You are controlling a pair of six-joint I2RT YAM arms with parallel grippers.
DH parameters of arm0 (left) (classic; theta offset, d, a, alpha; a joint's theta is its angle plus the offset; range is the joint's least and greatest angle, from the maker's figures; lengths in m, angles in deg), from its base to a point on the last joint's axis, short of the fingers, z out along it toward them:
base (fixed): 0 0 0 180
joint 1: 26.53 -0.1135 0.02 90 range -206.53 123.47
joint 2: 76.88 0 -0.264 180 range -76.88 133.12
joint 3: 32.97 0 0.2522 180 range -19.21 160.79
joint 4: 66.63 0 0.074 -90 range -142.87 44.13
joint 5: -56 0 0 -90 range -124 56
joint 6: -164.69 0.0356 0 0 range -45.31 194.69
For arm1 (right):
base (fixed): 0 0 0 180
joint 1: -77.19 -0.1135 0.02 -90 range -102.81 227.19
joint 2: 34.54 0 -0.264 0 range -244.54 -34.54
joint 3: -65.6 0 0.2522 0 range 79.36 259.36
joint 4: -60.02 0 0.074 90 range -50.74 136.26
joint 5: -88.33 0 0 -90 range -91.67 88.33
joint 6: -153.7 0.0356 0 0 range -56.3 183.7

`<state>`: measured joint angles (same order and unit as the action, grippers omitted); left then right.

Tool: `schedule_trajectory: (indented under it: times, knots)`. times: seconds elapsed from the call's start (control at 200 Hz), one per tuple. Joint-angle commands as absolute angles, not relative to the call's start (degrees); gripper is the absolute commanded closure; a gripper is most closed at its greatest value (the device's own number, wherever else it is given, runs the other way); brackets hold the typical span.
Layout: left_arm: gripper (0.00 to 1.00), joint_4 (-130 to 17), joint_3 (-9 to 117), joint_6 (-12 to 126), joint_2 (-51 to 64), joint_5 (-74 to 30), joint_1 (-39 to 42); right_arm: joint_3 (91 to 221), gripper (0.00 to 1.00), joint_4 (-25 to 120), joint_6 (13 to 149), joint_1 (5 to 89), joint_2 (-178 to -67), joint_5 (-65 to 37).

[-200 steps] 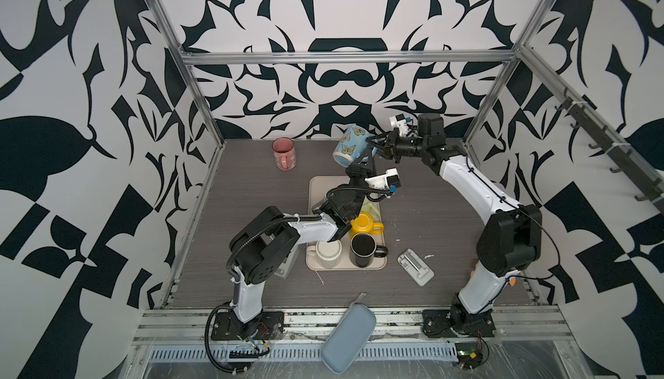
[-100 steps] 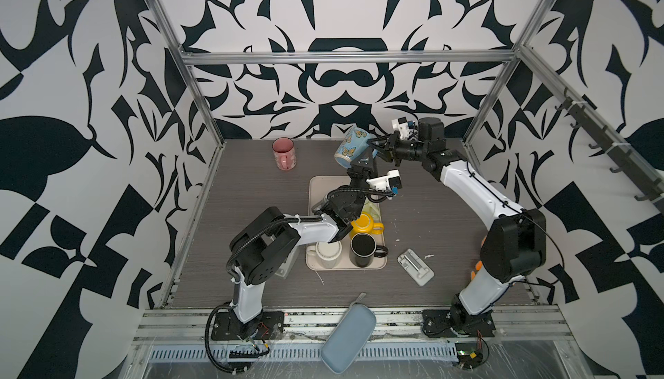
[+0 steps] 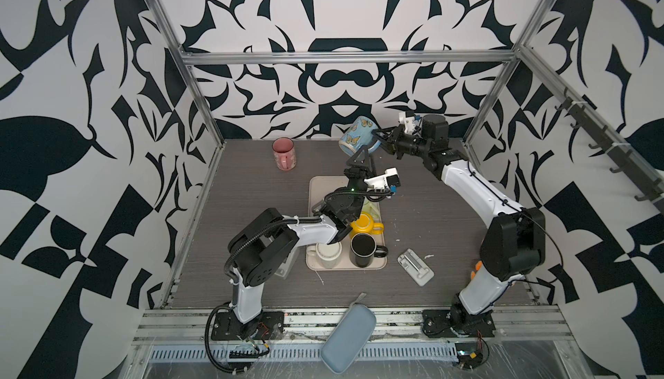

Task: Turn the mug right side up
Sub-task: Place the mug at the top-center of the table.

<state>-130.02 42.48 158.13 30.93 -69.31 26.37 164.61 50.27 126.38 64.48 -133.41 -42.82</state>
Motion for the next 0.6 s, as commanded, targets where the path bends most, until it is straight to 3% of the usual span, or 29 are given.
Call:
schedule_trajectory:
  times: [0.0, 0.15, 0.345, 0.49, 0.595]
  knots:
    - [0.38, -135.44, 41.90, 156.76, 27.59, -73.21, 26.56, 170.31, 1.00, 60.76, 126.55, 65.12, -132.90, -41.15]
    - [0.35, -133.52, 42.30, 151.51, 24.87, -76.99, 26.56, 174.25, 1.00, 57.73, 123.27, 65.02, -135.12, -38.90]
    - [0.35, -117.79, 42.31, 136.83, 17.87, -79.94, 25.63, 177.12, 1.00, 57.39, 121.09, 64.92, -137.95, -37.73]
    - [0.35, -94.92, 45.00, 116.26, 10.93, -79.15, 22.51, 179.96, 1.00, 52.58, 115.39, 63.52, -139.51, -35.69]
    - [0.36, -72.78, 48.82, 95.69, 5.33, -70.92, 17.19, 183.15, 1.00, 48.17, 109.93, 61.72, -140.89, -33.53]
